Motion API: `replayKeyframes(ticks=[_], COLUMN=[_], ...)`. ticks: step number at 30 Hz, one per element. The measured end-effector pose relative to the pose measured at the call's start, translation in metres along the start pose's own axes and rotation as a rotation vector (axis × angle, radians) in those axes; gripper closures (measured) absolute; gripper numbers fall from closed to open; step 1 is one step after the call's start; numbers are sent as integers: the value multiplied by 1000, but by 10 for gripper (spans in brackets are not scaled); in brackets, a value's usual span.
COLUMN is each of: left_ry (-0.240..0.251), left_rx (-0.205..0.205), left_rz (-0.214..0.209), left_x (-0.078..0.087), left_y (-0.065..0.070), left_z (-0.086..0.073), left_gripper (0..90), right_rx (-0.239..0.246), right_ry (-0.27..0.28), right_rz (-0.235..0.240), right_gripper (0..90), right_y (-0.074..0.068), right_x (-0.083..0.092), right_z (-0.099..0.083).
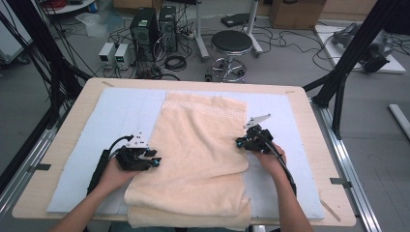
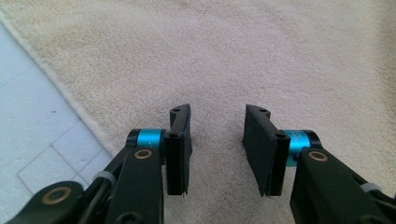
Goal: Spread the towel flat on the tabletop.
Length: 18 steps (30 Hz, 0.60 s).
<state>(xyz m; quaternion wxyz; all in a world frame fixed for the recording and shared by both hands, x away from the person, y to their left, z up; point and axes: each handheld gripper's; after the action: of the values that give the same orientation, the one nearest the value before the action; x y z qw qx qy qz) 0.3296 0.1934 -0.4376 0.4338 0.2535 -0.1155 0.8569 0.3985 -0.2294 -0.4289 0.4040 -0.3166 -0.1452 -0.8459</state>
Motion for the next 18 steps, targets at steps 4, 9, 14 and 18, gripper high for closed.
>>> replayKeyframes(ticks=[4,9,14,18], left_ry=[17,30,60,73], left_rx=[9,29,23,-28], left_rz=[13,36,-15,-65], left_x=[0,1,13,26], left_y=[-2,-7,-1,12], left_z=[1,2,6,9], left_gripper=[623,615,584,547], right_rx=[19,-32,-1,68], right_ry=[-37,-40,14,83], right_rz=[-57,-80,-41,-8], right_gripper=[858,830,677,644], right_y=[14,29,14,-13], right_x=[-5,-13,3,30], right_z=[14,21,25,24])
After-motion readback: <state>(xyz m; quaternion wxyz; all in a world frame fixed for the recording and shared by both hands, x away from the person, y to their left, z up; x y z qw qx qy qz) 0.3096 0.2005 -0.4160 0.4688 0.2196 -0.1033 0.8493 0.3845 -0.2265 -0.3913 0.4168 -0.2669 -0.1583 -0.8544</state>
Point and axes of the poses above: each handheld gripper's, and its own axes: x roughly backward along the jaws, z roughly out of its top, y roughly to its right, and after that the axes turned 10 degrees about y, right-handed
